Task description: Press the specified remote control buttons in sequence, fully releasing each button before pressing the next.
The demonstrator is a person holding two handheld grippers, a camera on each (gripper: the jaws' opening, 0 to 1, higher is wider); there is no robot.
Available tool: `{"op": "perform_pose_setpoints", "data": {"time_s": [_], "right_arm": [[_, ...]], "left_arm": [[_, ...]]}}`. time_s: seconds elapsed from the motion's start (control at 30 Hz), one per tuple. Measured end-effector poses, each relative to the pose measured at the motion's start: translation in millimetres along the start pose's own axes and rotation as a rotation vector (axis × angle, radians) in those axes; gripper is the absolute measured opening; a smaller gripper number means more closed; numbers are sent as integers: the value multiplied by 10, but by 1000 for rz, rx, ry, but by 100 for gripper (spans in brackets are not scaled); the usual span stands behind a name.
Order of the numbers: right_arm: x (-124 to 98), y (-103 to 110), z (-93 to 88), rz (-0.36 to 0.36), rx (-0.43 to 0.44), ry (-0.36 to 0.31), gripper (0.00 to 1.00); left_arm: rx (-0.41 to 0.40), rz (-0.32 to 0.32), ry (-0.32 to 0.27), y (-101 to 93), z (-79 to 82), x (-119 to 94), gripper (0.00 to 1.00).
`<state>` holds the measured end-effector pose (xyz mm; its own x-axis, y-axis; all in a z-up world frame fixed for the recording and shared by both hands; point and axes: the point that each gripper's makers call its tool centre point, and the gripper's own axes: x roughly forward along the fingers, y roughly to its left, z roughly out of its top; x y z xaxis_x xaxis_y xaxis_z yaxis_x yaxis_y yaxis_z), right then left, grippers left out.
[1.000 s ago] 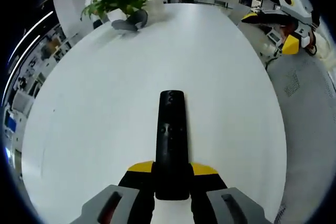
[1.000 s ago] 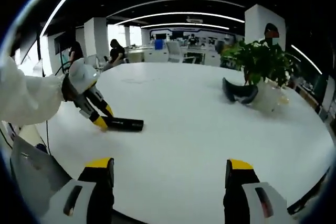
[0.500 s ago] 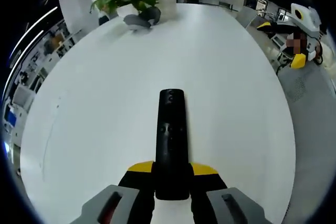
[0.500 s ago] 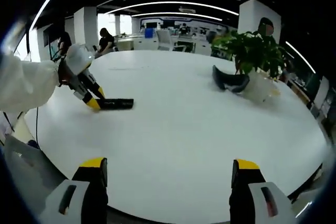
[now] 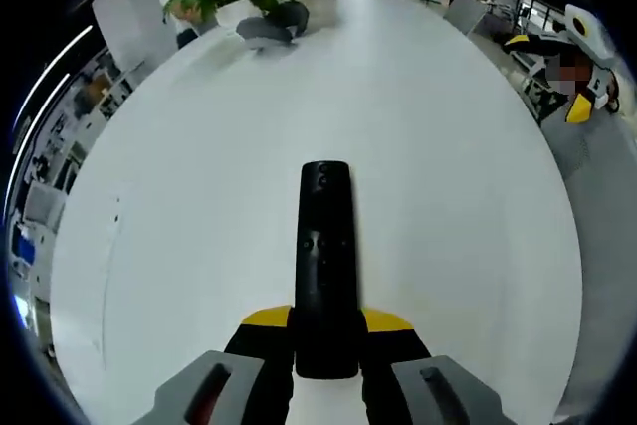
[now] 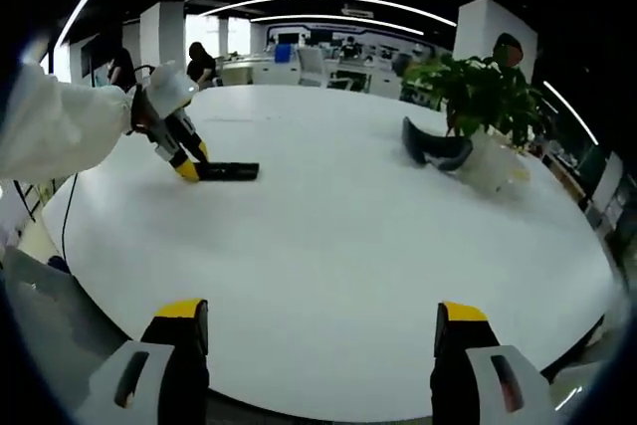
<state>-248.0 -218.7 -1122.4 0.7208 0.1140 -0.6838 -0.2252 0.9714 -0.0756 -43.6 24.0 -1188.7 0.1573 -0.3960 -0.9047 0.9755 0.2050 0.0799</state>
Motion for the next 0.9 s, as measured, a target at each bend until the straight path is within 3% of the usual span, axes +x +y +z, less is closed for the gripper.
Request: {"op": "perform_pose_setpoints", "data": {"time_s": [0.3,0.6,0.7,0.73,0.8,0.83,0.9], "right_arm": [[8,-49,-28,-20,-7,18,93],[38,-74,-85,-24,-19,52,92],[39,-65,-81,-25,-19,51,91],[40,-67,-81,-26,-17,51,91],[43,-68,-93,-27,-13,59,91],[43,-63,-92,-25,-11,59,91],[46,-63,-96,-25,-12,59,91]], "left_arm": [[32,17,14,366,142,-1,24],[85,14,35,608,171,55,24],[103,22,76,681,111,112,24],[92,-5,69,663,130,109,24],[96,9,71,715,146,106,24],[128,8,107,751,113,106,24],[117,-18,108,765,144,128,24]]}}
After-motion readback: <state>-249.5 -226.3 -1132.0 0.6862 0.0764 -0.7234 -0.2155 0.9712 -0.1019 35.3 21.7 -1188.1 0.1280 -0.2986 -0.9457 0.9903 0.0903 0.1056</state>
